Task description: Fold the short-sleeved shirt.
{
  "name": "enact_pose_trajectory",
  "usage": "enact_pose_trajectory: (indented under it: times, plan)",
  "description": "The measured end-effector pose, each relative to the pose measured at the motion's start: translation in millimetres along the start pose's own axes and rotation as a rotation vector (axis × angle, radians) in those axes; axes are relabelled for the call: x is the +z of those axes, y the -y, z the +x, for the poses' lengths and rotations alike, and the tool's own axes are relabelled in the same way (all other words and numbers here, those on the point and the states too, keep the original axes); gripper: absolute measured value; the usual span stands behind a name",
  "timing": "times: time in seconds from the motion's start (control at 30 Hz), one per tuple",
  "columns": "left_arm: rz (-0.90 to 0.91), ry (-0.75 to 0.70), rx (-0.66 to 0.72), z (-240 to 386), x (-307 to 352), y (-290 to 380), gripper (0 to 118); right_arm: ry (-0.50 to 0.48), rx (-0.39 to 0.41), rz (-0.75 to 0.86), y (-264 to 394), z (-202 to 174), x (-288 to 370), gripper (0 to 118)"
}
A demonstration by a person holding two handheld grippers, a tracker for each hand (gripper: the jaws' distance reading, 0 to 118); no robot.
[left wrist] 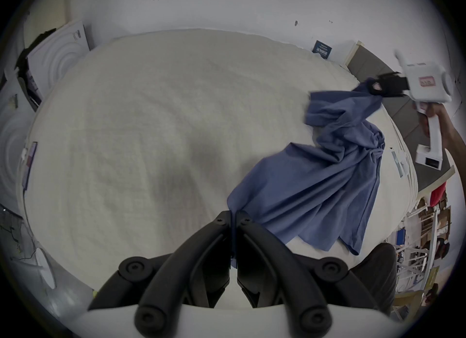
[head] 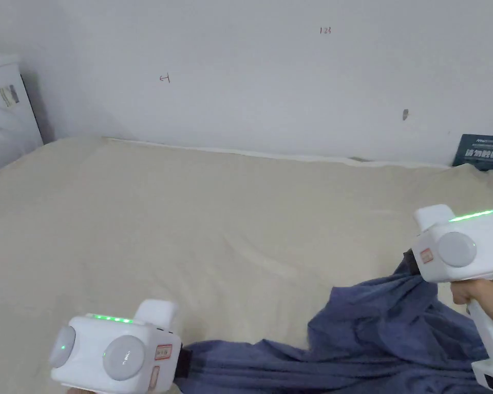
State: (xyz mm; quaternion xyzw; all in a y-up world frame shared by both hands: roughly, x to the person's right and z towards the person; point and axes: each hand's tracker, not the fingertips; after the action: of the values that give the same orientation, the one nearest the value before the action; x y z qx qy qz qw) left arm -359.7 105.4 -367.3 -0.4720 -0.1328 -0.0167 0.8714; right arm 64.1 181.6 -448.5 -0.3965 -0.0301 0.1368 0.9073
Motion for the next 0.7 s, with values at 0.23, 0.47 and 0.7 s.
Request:
enact_pose_trajectory:
  times: [0.23,0.47,0.7]
  plan:
    - [0.171,-0.118,-0.034,8,77,-60,0,0.056,-0.143,0.190,-4,69,134,6]
    - [0.375,-0.233,-0.056,16,170,-128,0,0.148,-0.227,0.354,-12,126,250,6]
    - [0.520,-0.331,-0.067,18,254,-188,0,0.155,-0.314,0.492,-22,147,319,6]
